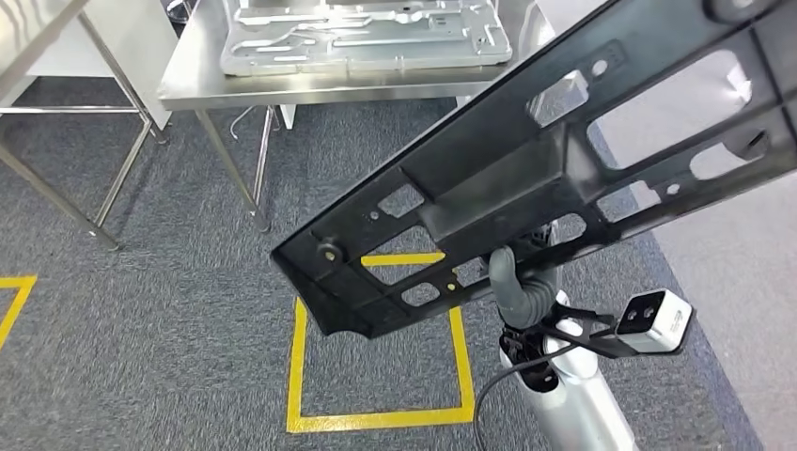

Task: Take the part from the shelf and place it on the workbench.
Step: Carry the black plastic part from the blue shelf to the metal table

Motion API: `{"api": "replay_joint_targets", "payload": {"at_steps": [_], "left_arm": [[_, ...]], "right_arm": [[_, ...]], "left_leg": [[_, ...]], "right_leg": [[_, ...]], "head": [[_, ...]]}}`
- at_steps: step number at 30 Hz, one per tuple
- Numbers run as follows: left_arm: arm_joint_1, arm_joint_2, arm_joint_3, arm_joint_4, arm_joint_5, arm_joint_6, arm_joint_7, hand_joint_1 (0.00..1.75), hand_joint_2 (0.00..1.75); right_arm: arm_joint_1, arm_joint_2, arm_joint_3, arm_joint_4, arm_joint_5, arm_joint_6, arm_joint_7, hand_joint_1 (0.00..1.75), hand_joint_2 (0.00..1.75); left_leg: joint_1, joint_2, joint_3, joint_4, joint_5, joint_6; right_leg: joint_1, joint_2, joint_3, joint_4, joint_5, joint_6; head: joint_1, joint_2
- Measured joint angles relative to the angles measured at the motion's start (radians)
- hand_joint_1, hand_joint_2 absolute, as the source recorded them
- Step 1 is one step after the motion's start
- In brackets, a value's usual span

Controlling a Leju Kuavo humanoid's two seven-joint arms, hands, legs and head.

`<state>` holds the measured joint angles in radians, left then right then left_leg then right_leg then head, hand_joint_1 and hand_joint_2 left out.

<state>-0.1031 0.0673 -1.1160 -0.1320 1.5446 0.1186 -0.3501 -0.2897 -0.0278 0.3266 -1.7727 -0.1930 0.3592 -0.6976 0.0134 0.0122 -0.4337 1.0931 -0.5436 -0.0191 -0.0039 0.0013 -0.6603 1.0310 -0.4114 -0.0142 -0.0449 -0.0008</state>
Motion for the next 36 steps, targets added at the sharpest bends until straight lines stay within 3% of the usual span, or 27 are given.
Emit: {"api": "replay_joint_targets", "payload": {"at_steps": [1, 2, 3, 4, 6, 7, 8, 10, 11, 12, 14, 16, 19, 21, 22, 24, 26, 27, 30, 32, 35, 36], "left_arm": [[-0.003, 0.0, -0.001, 0.0, 0.0, -0.001, 0.0, 0.0, 0.0], [-0.004, 0.0, -0.002, 0.0, 0.0, -0.001, -0.001, 0.0, 0.0], [-0.003, 0.0, -0.003, 0.0, 0.0, -0.002, -0.001, 0.0, 0.0], [0.0, 0.0, -0.003, 0.0, 0.0, -0.002, -0.001, 0.0, 0.0], [0.006, 0.001, -0.004, 0.0, 0.001, 0.0, -0.002, 0.0, 0.0], [0.007, 0.001, -0.004, 0.0, 0.002, 0.001, -0.003, 0.0, 0.0], [0.009, 0.002, -0.004, 0.0, 0.003, 0.002, -0.004, 0.0, 0.0], [0.014, 0.007, -0.004, 0.002, 0.004, 0.003, -0.004, 0.0, 0.0], [0.017, 0.009, -0.005, 0.002, 0.005, 0.004, -0.004, 0.0, 0.0], [0.018, 0.01, -0.005, 0.003, 0.005, 0.004, -0.005, 0.0, 0.0], [0.013, 0.01, -0.006, 0.003, 0.006, 0.003, -0.007, 0.0, 0.0], [0.005, 0.009, -0.006, 0.003, 0.006, 0.001, -0.01, 0.0, 0.0], [0.001, 0.01, -0.008, 0.003, 0.006, 0.0, -0.013, 0.0, 0.0], [0.001, 0.01, -0.008, 0.003, 0.006, 0.0, -0.013, 0.0, 0.0], [0.001, 0.01, -0.008, 0.003, 0.007, 0.0, -0.013, 0.0, 0.0], [0.001, 0.009, -0.009, 0.003, 0.007, -0.001, -0.015, 0.0, 0.0], [0.0, 0.008, -0.01, 0.003, 0.008, -0.002, -0.016, 0.0, 0.0], [0.0, 0.008, -0.01, 0.003, 0.009, -0.001, -0.016, 0.0, 0.0], [-0.001, 0.008, -0.01, 0.003, 0.01, 0.001, -0.016, 0.0, 0.0], [-0.001, 0.007, -0.01, 0.003, 0.011, 0.001, -0.016, 0.0, 0.0], [0.0, 0.007, -0.01, 0.003, 0.011, 0.001, -0.017, 0.0, 0.0], [0.001, 0.007, -0.01, 0.003, 0.011, 0.001, -0.017, 0.0, 0.0]], "right_arm": [[-0.001, 0.0, 0.0, -0.002, -0.001, 0.001, -0.001, 1.75, 1.75], [-0.002, 0.0, -0.001, -0.002, -0.001, 0.002, 0.0, 1.75, 1.75], [-0.002, 0.0, -0.001, -0.002, -0.002, 0.003, 0.0, 1.75, 1.75], [-0.002, 0.0, -0.001, 0.0, -0.002, 0.003, 0.0, 1.75, 1.75], [-0.001, 0.0, -0.003, 0.002, -0.002, 0.004, 0.0, 1.75, 1.75], [-0.001, 0.0, -0.004, 0.003, -0.002, 0.004, 0.0, 1.75, 1.75], [-0.001, 0.0, -0.005, 0.004, -0.002, 0.005, 0.0, 1.75, 1.75], [0.002, 0.0, -0.006, 0.01, -0.001, 0.01, 0.0, 1.75, 1.75], [0.005, 0.0, -0.007, 0.013, 0.0, 0.012, 0.001, 1.75, 1.75], [0.007, 0.0, -0.008, 0.015, 0.001, 0.014, 0.001, 1.75, 1.75], [0.007, 0.0, -0.011, 0.014, 0.004, 0.016, 0.002, 1.75, 1.75], [0.002, 0.0, -0.016, 0.012, 0.005, 0.019, 0.0, 1.75, 1.75], [-0.001, 0.0, -0.021, 0.011, 0.008, 0.02, 0.0, 1.75, 1.75], [-0.001, 0.0, -0.022, 0.012, 0.009, 0.02, 0.0, 1.75, 1.75], [0.0, 0.0, -0.022, 0.012, 0.01, 0.02, 0.0, 1.75, 1.75], [0.002, 0.0, -0.024, 0.013, 0.013, 0.02, 0.0, 1.75, 1.75], [0.002, 0.0, -0.025, 0.014, 0.016, 0.02, 0.0, 1.75, 1.75], [0.001, 0.0, -0.025, 0.015, 0.016, 0.021, 0.0, 1.75, 1.75], [-0.004, 0.002, -0.025, 0.016, 0.016, 0.023, 0.001, 1.75, 1.75], [-0.012, 0.004, -0.025, 0.016, 0.015, 0.025, 0.001, 1.75, 1.75], [-0.021, 0.009, -0.024, 0.017, 0.015, 0.029, 0.001, 1.75, 1.75], [-0.021, 0.01, -0.024, 0.019, 0.015, 0.03, 0.001, 1.75, 1.75]], "left_leg": [[0.001, -0.001, -0.044, 0.073, 0.015, -0.003], [0.002, -0.003, -0.098, 0.142, 0.009, -0.005], [0.002, -0.003, -0.15, 0.193, -0.021, -0.007], [0.002, -0.003, -0.193, 0.219, -0.072, -0.007], [0.001, -0.003, -0.25, 0.202, -0.164, -0.003], [-0.001, -0.003, -0.266, 0.167, -0.172, 0.001], [-0.004, -0.004, -0.275, 0.114, -0.126, 0.009], [-0.014, -0.013, -0.286, 0.011, 0.063, 0.026], [-0.019, -0.018, -0.289, -0.02, 0.143, 0.033], [-0.021, -0.022, -0.291, -0.032, 0.184, 0.036], [-0.017, -0.023, -0.282, -0.037, 0.181, 0.04], [-0.011, -0.023, -0.265, -0.052, 0.172, 0.049], [-0.008, -0.023, -0.245, -0.061, 0.157, 0.055], [-0.008, -0.023, -0.242, -0.061, 0.153, 0.055], [-0.008, -0.023, -0.24, -0.061, 0.151, 0.055], [-0.006, -0.023, -0.214, -0.061, 0.132, 0.05], [-0.007, -0.025, -0.188, -0.059, 0.111, 0.039], [-0.008, -0.025, -0.186, -0.06, 0.109, 0.034], [-0.008, -0.024, -0.183, -0.063, 0.106, 0.016], [-0.006, -0.021, -0.195, -0.029, 0.079, 0.006], [-0.003, -0.019, -0.277, 0.15, -0.009, -0.004], [-0.003, -0.019, -0.301, 0.2, -0.023, -0.004]], "right_leg": [[-0.002, 0.002, 0.022, -0.004, -0.013, -0.006], [-0.002, 0.002, 0.042, -0.007, -0.028, -0.009], [-0.002, 0.005, 0.062, -0.008, -0.043, -0.012], [-0.001, 0.009, 0.082, -0.009, -0.058, -0.014], [0.0, 0.018, 0.125, -0.01, -0.089, -0.014], [0.001, 0.021, 0.147, -0.01, -0.104, -0.012], [0.002, 0.024, 0.166, -0.01, -0.121, -0.011], [0.005, 0.03, 0.193, -0.006, -0.153, -0.005], [0.006, 0.034, 0.199, -0.005, -0.167, 0.0], [0.007, 0.038, 0.204, -0.007, -0.177, 0.006], [0.006, 0.038, 0.214, -0.017, -0.191, 0.018], [0.006, 0.025, 0.201, 0.018, -0.215, 0.03], [0.0, 0.012, 0.109, 0.174, -0.275, 0.042], [-0.002, 0.011, 0.083, 0.213, -0.286, 0.044], [-0.003, 0.011, 0.069, 0.231, -0.288, 0.045], [-0.008, 0.008, 0.053, 0.165, -0.19, 0.05], [-0.01, 0.002, 0.064, 0.044, -0.079, 0.048], [-0.008, 0.001, 0.071, 0.015, -0.066, 0.043], [-0.006, 0.004, 0.075, -0.002, -0.066, 0.021], [-0.008, 0.003, 0.082, -0.011, -0.062, 0.007], [-0.005, 0.001, 0.088, -0.014, -0.064, -0.004], [-0.003, 0.001, 0.088, -0.014, -0.065, -0.006]], "head": [[0.0, 0.0], [0.0, 0.0], [0.0, 0.0], [0.0, 0.0], [0.0, 0.0], [0.0, 0.0], [0.0, 0.0], [0.0, 0.0], [0.0, 0.0], [0.0, 0.0], [0.0, 0.0], [0.0, 0.0], [0.0, 0.0], [0.0, 0.0], [0.0, 0.0], [0.0, 0.0], [0.0, 0.0], [0.0, 0.0], [0.0, 0.0], [0.0, 0.0], [0.0, 0.0], [0.0, 0.0]]}}
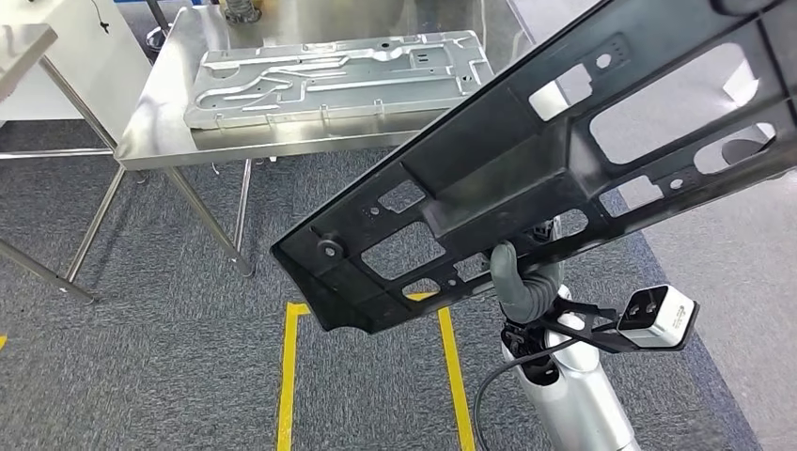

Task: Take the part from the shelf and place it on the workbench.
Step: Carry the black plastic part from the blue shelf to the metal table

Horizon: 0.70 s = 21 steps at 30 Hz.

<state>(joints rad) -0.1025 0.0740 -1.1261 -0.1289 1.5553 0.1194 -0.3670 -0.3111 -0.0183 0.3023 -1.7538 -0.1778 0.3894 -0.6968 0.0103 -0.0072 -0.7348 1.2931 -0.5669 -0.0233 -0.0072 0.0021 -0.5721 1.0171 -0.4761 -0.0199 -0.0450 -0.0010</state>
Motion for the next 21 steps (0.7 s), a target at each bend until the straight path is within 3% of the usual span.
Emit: {"api": "replay_joint_targets", "payload": {"at_steps": [1, 2, 5, 7, 10, 12, 15, 16, 17, 19, 21], "left_arm": [[0.001, 0.0, 0.0, 0.0, 0.0, 0.0, 0.0, 0.0, 0.0], [0.001, 0.0, 0.0, 0.0, 0.0, 0.0, 0.0, 0.0, 0.0], [0.0, 0.001, 0.001, 0.0, 0.0, 0.0, -0.002, 0.0, 0.0], [-0.001, 0.002, 0.002, 0.0, 0.0, 0.0, -0.003, 0.0, 0.0], [0.0, 0.001, 0.002, 0.0, 0.0, 0.0, -0.005, 0.0, 0.0], [0.0, 0.0, 0.003, 0.0, 0.0, 0.0, -0.007, 0.0, 0.0], [-0.001, 0.0, 0.003, 0.0, 0.0, 0.0, -0.008, 0.0, 0.0], [0.0, 0.0, 0.003, 0.0, 0.0, 0.0, -0.008, 0.0, 0.0], [0.001, 0.0, 0.003, 0.0, 0.0, 0.0, -0.008, 0.0, 0.0], [0.001, -0.002, 0.003, 0.0, 0.0, 0.0, -0.008, 0.0, 0.0], [0.001, -0.002, 0.003, 0.0, 0.0, 0.0, -0.009, 0.0, 0.0]], "right_arm": [[0.0, 0.0, 0.0, 0.002, 0.0, 0.001, 0.0, 1.75, 1.75], [-0.001, 0.0, 0.0, 0.003, 0.0, 0.002, 0.0, 1.75, 1.75], [-0.006, 0.001, 0.0, 0.005, -0.002, 0.002, 0.0, 1.75, 1.75], [-0.01, 0.003, 0.0, 0.006, -0.003, 0.002, 0.0, 1.75, 1.75], [-0.014, 0.004, 0.001, 0.006, -0.003, 0.003, 0.0, 1.75, 1.75], [-0.018, 0.004, 0.002, 0.006, -0.004, 0.004, 0.0, 1.75, 1.75], [-0.019, 0.004, 0.003, 0.009, -0.004, 0.002, 0.0, 1.75, 1.75], [-0.018, 0.004, 0.004, 0.011, -0.004, 0.002, 0.0, 1.75, 1.75], [-0.018, 0.004, 0.004, 0.012, -0.004, 0.001, 0.0, 1.75, 1.75], [-0.018, 0.004, 0.004, 0.013, -0.004, 0.0, 0.0, 1.75, 1.75], [-0.019, 0.004, 0.005, 0.014, -0.005, -0.001, 0.0, 1.75, 1.75]], "left_leg": [[0.0, 0.0, -0.008, 0.015, 0.005, 0.001], [0.0, 0.0, 0.005, -0.01, 0.027, 0.005], [-0.006, 0.0, 0.103, -0.205, 0.111, 0.024], [-0.012, 0.0, 0.134, -0.266, 0.119, 0.034], [-0.009, 0.001, 0.142, -0.28, 0.121, 0.044], [-0.003, 0.002, 0.15, -0.292, 0.125, 0.052], [-0.002, 0.002, 0.153, -0.293, 0.121, 0.056], [-0.002, 0.002, 0.155, -0.293, 0.119, 0.056], [0.0, 0.002, 0.158, -0.292, 0.116, 0.054], [0.002, 0.0, 0.168, -0.288, 0.106, 0.047], [0.0, -0.001, 0.174, -0.282, 0.095, 0.035]], "right_leg": [[0.002, 0.0, 0.001, 0.0, -0.001, -0.001], [0.004, 0.001, 0.004, 0.0, -0.002, -0.002], [0.01, 0.002, 0.012, 0.001, -0.009, 0.001], [0.012, 0.003, 0.012, 0.001, -0.012, 0.01], [0.011, 0.002, 0.013, 0.003, -0.018, 0.027], [0.01, 0.001, -0.015, 0.063, -0.052, 0.039], [-0.001, 0.001, -0.121, 0.251, -0.123, 0.053], [-0.004, 0.001, -0.142, 0.279, -0.121, 0.056], [-0.007, 0.0, -0.143, 0.267, -0.098, 0.059], [-0.013, -0.002, -0.094, 0.145, -0.019, 0.062], [-0.013, -0.002, -0.043, 0.034, 0.024, 0.056]], "head": [[0.0, 0.0], [0.0, 0.0], [0.0, 0.0], [0.0, 0.0], [0.0, 0.0], [0.0, 0.0], [0.0, 0.0], [0.0, 0.0], [0.0, 0.0], [0.0, 0.0], [0.0, 0.0]]}}
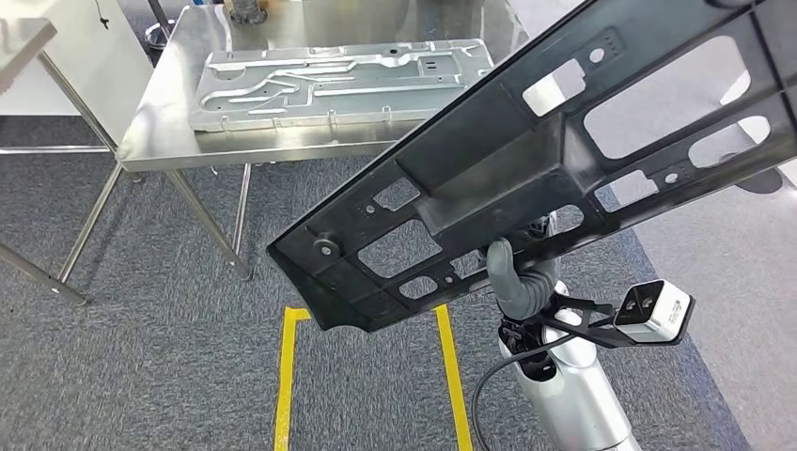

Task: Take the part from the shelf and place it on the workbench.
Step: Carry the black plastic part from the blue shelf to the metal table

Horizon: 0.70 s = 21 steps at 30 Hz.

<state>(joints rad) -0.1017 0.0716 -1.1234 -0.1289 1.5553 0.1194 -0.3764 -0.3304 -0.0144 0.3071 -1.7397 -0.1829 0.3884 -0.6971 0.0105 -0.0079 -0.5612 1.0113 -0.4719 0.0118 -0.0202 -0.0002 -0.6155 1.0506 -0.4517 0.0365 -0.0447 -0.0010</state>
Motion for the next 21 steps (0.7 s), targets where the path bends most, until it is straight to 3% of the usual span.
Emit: {"api": "replay_joint_targets", "payload": {"at_steps": [5, 6, 8, 10, 11, 12, 13, 15, 19, 21], "left_arm": [[-0.002, -0.001, 0.0, 0.0, 0.0, 0.0, -0.002, 0.0, 0.0], [-0.002, -0.001, 0.0, 0.0, 0.0, 0.0, -0.002, 0.0, 0.0], [-0.002, -0.003, 0.0, 0.0, 0.0, 0.0, -0.002, 0.0, 0.0], [0.001, -0.003, 0.0, 0.0, 0.0, 0.001, -0.001, 0.0, 0.0], [0.003, -0.003, 0.0, 0.0, 0.0, 0.001, -0.001, 0.0, 0.0], [0.004, -0.003, 0.0, 0.0, 0.0, 0.002, -0.001, 0.0, 0.0], [0.004, -0.002, 0.0, 0.0, 0.0, 0.002, -0.001, 0.0, 0.0], [0.003, 0.0, 0.0, 0.0, 0.0, 0.003, -0.001, 0.0, 0.0], [0.004, 0.001, 0.0, 0.0, 0.0, 0.003, 0.0, 0.0, 0.0], [0.004, 0.001, 0.0, 0.0, 0.0, 0.002, 0.0, 0.0, 0.0]], "right_arm": [[0.001, 0.001, 0.001, 0.0, -0.004, -0.002, 0.0, 1.75, 1.75], [0.001, 0.001, 0.001, 0.0, -0.005, -0.001, 0.0, 1.75, 1.75], [0.003, 0.002, 0.001, 0.0, -0.006, -0.001, 0.0, 1.75, 1.75], [0.006, 0.002, 0.001, 0.001, -0.006, 0.001, 0.0, 1.75, 1.75], [0.007, 0.002, 0.001, 0.001, -0.007, 0.002, 0.0, 1.75, 1.75], [0.008, 0.003, 0.001, 0.001, -0.007, 0.002, 0.0, 1.75, 1.75], [0.008, 0.003, 0.001, 0.001, -0.007, 0.003, 0.0, 1.75, 1.75], [0.008, 0.005, 0.001, 0.002, -0.008, 0.003, 0.0, 1.75, 1.75], [0.009, 0.006, 0.001, 0.002, -0.008, 0.003, 0.0, 1.75, 1.75], [0.007, 0.007, 0.001, 0.002, -0.006, 0.002, 0.0, 1.75, 1.75]], "left_leg": [[0.003, 0.002, 0.0, 0.019, -0.025, -0.031], [0.003, 0.003, -0.017, 0.058, -0.044, -0.035], [0.004, 0.003, -0.085, 0.187, -0.092, -0.04], [0.003, 0.003, -0.152, 0.288, -0.108, -0.039], [0.003, 0.003, -0.163, 0.287, -0.088, -0.036], [0.001, 0.003, -0.154, 0.246, -0.049, -0.029], [-0.003, 0.003, -0.13, 0.177, -0.003, -0.02], [-0.012, 0.003, -0.08, 0.057, 0.049, -0.001], [-0.017, 0.001, -0.046, -0.005, 0.046, 0.016], [-0.011, 0.001, -0.026, -0.017, 0.043, 0.024]], "right_leg": [[0.004, 0.006, 0.02, -0.031, -0.007, -0.038], [0.003, 0.005, 0.027, -0.034, -0.009, -0.045], [0.005, 0.003, 0.037, -0.035, -0.016, -0.053], [0.01, 0.004, 0.048, -0.035, -0.026, -0.057], [0.013, 0.005, 0.056, -0.035, -0.032, -0.058], [0.015, 0.006, 0.066, -0.035, -0.039, -0.058], [0.017, 0.007, 0.076, -0.035, -0.046, -0.058], [0.021, 0.008, 0.09, -0.037, -0.059, -0.052], [0.017, 0.008, 0.1, -0.035, -0.059, -0.028], [0.017, 0.007, 0.082, 0.015, -0.072, -0.02]], "head": [[0.0, 0.0], [0.0, 0.0], [0.0, 0.0], [0.0, 0.0], [0.0, 0.0], [0.0, 0.0], [0.0, 0.0], [0.0, 0.0], [0.0, 0.0], [0.0, 0.0]]}}
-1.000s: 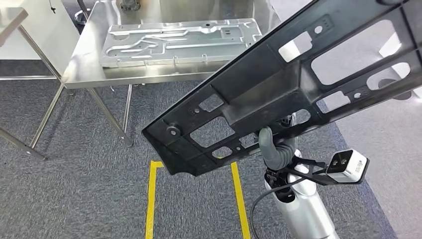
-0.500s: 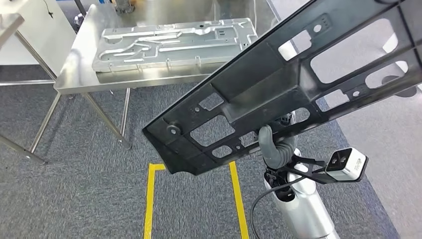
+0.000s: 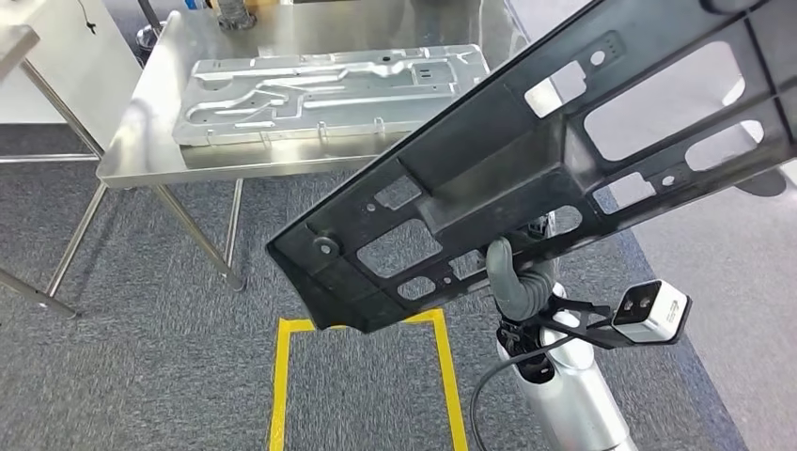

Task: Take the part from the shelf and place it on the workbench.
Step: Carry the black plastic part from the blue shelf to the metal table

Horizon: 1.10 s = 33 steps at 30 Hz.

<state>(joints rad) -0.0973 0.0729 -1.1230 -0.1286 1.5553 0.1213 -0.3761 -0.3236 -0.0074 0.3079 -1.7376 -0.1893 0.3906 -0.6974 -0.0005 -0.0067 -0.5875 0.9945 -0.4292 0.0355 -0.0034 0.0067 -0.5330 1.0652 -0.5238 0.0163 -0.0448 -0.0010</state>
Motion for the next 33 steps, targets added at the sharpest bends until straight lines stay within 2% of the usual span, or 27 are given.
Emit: {"api": "replay_joint_targets", "payload": {"at_steps": [1, 3, 4, 5, 6, 8, 9, 10, 13, 15, 16, 18, 19, 20, 21, 22, 23, 24, 25, 26, 29, 30, 31, 33], "left_arm": [[-0.001, 0.0, 0.0, 0.0, 0.0, -0.001, 0.0, 0.0, 0.0], [-0.001, 0.0, 0.0, 0.0, 0.0, -0.002, 0.0, 0.0, 0.0], [0.0, 0.0, 0.0, 0.0, 0.0, -0.002, 0.0, 0.0, 0.0], [0.002, 0.0, 0.0, 0.0, 0.0, -0.002, 0.0, 0.0, 0.0], [0.003, -0.001, 0.0, 0.0, 0.0, -0.002, 0.0, 0.0, 0.0], [0.003, -0.002, 0.001, 0.0, 0.0, -0.002, -0.001, 0.0, 0.0], [0.002, -0.003, 0.002, 0.0, 0.0, -0.002, -0.001, 0.0, 0.0], [0.002, -0.003, 0.003, 0.0, 0.0, -0.002, -0.001, 0.0, 0.0], [0.001, -0.003, 0.007, 0.0, 0.0, -0.002, -0.002, 0.0, 0.0], [-0.001, -0.005, 0.008, 0.0, 0.0, -0.003, -0.003, 0.0, 0.0], [-0.002, -0.005, 0.008, 0.0, 0.0, -0.004, -0.003, 0.0, 0.0], [-0.002, -0.006, 0.009, 0.0, 0.0, -0.004, -0.004, 0.0, 0.0], [0.0, -0.006, 0.01, 0.0, 0.0, -0.003, -0.004, 0.0, 0.0], [0.003, -0.006, 0.012, 0.0, 0.0, -0.002, -0.004, 0.0, 0.0], [0.005, -0.006, 0.014, 0.0, 0.0, -0.002, -0.004, 0.0, 0.0], [0.006, -0.006, 0.018, 0.0, 0.0, -0.001, -0.004, 0.0, 0.0], [0.006, -0.006, 0.021, 0.0, 0.0, 0.0, -0.005, 0.0, 0.0], [0.007, -0.005, 0.024, 0.0, 0.0, 0.0, -0.005, 0.0, 0.0], [0.008, -0.004, 0.026, 0.0, 0.0, 0.001, -0.006, 0.0, 0.0], [0.008, -0.003, 0.028, 0.0, 0.0, 0.001, -0.007, 0.0, 0.0], [0.009, -0.003, 0.034, 0.0, 0.0, -0.002, -0.011, 0.0, 0.0], [0.008, -0.003, 0.036, 0.0, 0.0, -0.003, -0.012, 0.0, 0.0], [0.007, -0.003, 0.038, 0.0, 0.0, -0.003, -0.014, 0.0, 0.0], [0.005, -0.003, 0.042, 0.0, 0.0, -0.003, -0.017, 0.0, 0.0]], "right_arm": [[-0.001, 0.0, 0.0, 0.0, 0.003, -0.002, 0.0, 1.75, 1.75], [-0.002, 0.001, -0.002, 0.003, 0.009, -0.011, 0.0, 1.75, 1.75], [-0.002, 0.001, -0.004, 0.006, 0.011, -0.018, 0.0, 1.75, 1.75], [-0.003, 0.001, -0.007, 0.01, 0.011, -0.026, 0.0, 1.75, 1.75], [-0.006, 0.001, -0.012, 0.013, 0.011, -0.034, 0.0, 1.75, 1.75], [-0.013, 0.001, -0.025, 0.02, 0.012, -0.049, 0.0, 1.75, 1.75], [-0.018, 0.001, -0.031, 0.025, 0.012, -0.056, 0.001, 1.75, 1.75], [-0.021, 0.001, -0.038, 0.029, 0.012, -0.061, 0.002, 1.75, 1.75], [-0.03, 0.001, -0.056, 0.038, 0.011, -0.069, 0.004, 1.75, 1.75], [-0.039, 0.001, -0.062, 0.041, 0.011, -0.068, 0.006, 1.75, 1.75], [-0.042, 0.001, -0.063, 0.04, 0.011, -0.067, 0.006, 1.75, 1.75], [-0.042, 0.001, -0.064, 0.04, 0.011, -0.066, 0.007, 1.75, 1.75], [-0.039, 0.001, -0.064, 0.04, 0.012, -0.066, 0.008, 1.75, 1.75], [-0.037, 0.001, -0.064, 0.04, 0.015, -0.067, 0.008, 1.75, 1.75], [-0.036, 0.001, -0.064, 0.041, 0.02, -0.072, 0.009, 1.75, 1.75], [-0.036, 0.001, -0.065, 0.041, 0.027, -0.078, 0.011, 1.75, 1.75], [-0.038, 0.001, -0.067, 0.043, 0.04, -0.09, 0.014, 1.75, 1.75], [-0.041, 0.002, -0.069, 0.046, 0.059, -0.107, 0.018, 1.75, 1.75], [-0.046, 0.002, -0.072, 0.05, 0.083, -0.127, 0.022, 1.75, 1.75], [-0.052, 0.002, -0.076, 0.054, 0.112, -0.152, 0.029, 1.75, 1.75], [-0.078, 0.001, -0.086, 0.071, 0.25, -0.274, 0.071, 1.75, 1.75], [-0.093, -0.002, -0.089, 0.081, 0.323, -0.335, 0.092, 1.75, 1.75], [-0.113, -0.006, -0.091, 0.096, 0.409, -0.412, 0.121, 1.75, 1.75], [-0.157, -0.019, -0.094, 0.147, 0.619, -0.588, 0.203, 1.75, 1.75]], "left_leg": [[0.002, 0.0, 0.007, -0.003, -0.004, 0.003], [0.002, 0.0, 0.017, -0.003, -0.014, 0.005], [0.002, 0.0, 0.023, -0.003, -0.02, 0.004], [0.003, 0.0, 0.03, -0.002, -0.027, 0.003], [0.004, 0.0, 0.04, -0.002, -0.034, 0.001], [0.006, -0.001, 0.063, 0.0, -0.052, -0.007], [0.006, -0.001, 0.071, 0.001, -0.06, -0.013], [0.006, -0.001, 0.074, 0.002, -0.067, -0.019], [0.006, 0.001, 0.081, 0.011, -0.078, -0.039], [0.009, 0.002, 0.063, 0.059, -0.09, -0.046], [0.01, 0.002, 0.035, 0.111, -0.105, -0.05], [0.012, 0.002, -0.049, 0.241, -0.151, -0.055], [0.012, 0.002, -0.086, 0.288, -0.169, -0.056], [0.012, 0.002, -0.111, 0.305, -0.172, -0.055], [0.011, 0.002, -0.118, 0.286, -0.155, -0.051], [0.009, 0.002, -0.11, 0.235, -0.117, -0.045], [0.006, 0.002, -0.093, 0.166, -0.063, -0.035], [0.002, 0.002, -0.077, 0.106, -0.022, -0.027], [-0.002, 0.002, -0.065, 0.062, 0.005, -0.021], [-0.005, 0.001, -0.058, 0.037, 0.019, -0.016], [-0.004, 0.0, -0.036, 0.02, 0.017, -0.008], [-0.001, 0.0, -0.025, 0.016, 0.016, -0.005], [0.0, 0.0, -0.016, 0.013, 0.014, -0.002], [0.001, 0.0, -0.008, 0.011, 0.005, 0.002]], "right_leg": [[-0.002, -0.001, -0.029, 0.052, -0.02, 0.004], [-0.006, -0.001, -0.113, 0.177, -0.069, 0.011], [-0.009, -0.001, -0.147, 0.217, -0.081, 0.015], [-0.011, -0.001, -0.166, 0.224, -0.073, 0.018], [-0.013, -0.002, -0.166, 0.191, -0.04, 0.019], [-0.016, -0.004, -0.128, 0.058, 0.054, 0.019], [-0.015, -0.006, -0.111, 0.002, 0.079, 0.015], [-0.013, -0.007, -0.1, -0.032, 0.094, 0.009], [-0.01, -0.005, -0.089, -0.046, 0.093, -0.016], [-0.011, -0.003, -0.073, -0.05, 0.085, -0.029], [-0.012, -0.003, -0.065, -0.051, 0.08, -0.033], [-0.01, -0.003, -0.051, -0.051, 0.068, -0.039], [-0.008, -0.002, -0.044, -0.051, 0.06, -0.04], [-0.006, 0.0, -0.034, -0.051, 0.052, -0.041], [-0.005, 0.001, -0.023, -0.051, 0.044, -0.041], [-0.003, 0.002, -0.01, -0.052, 0.035, -0.04], [-0.002, 0.002, 0.001, -0.053, 0.026, -0.039], [0.0, 0.003, 0.012, -0.053, 0.017, -0.037], [0.001, 0.003, 0.019, -0.054, 0.009, -0.032], [0.001, 0.005, 0.024, -0.052, 0.005, -0.027], [0.002, 0.006, 0.03, -0.034, 0.004, -0.007], [0.001, 0.005, 0.019, -0.009, -0.001, -0.002], [0.0, 0.003, -0.004, 0.033, -0.014, 0.003], [-0.003, 0.001, -0.087, 0.153, -0.058, 0.011]], "head": [[0.0, 0.0], [0.0, 0.0], [0.0, 0.0], [0.0, 0.0], [0.0, 0.0], [0.0, 0.0], [0.0, 0.0], [0.0, 0.0], [0.0, 0.0], [0.0, 0.0], [0.0, 0.0], [0.0, 0.0], [0.0, 0.0], [0.0, 0.0], [0.0, 0.0], [0.0, 0.0], [0.0, 0.0], [0.0, 0.0], [0.0, 0.0], [0.0, 0.0], [0.0, 0.0], [0.0, 0.0], [0.0, 0.0], [0.0, 0.0]]}}
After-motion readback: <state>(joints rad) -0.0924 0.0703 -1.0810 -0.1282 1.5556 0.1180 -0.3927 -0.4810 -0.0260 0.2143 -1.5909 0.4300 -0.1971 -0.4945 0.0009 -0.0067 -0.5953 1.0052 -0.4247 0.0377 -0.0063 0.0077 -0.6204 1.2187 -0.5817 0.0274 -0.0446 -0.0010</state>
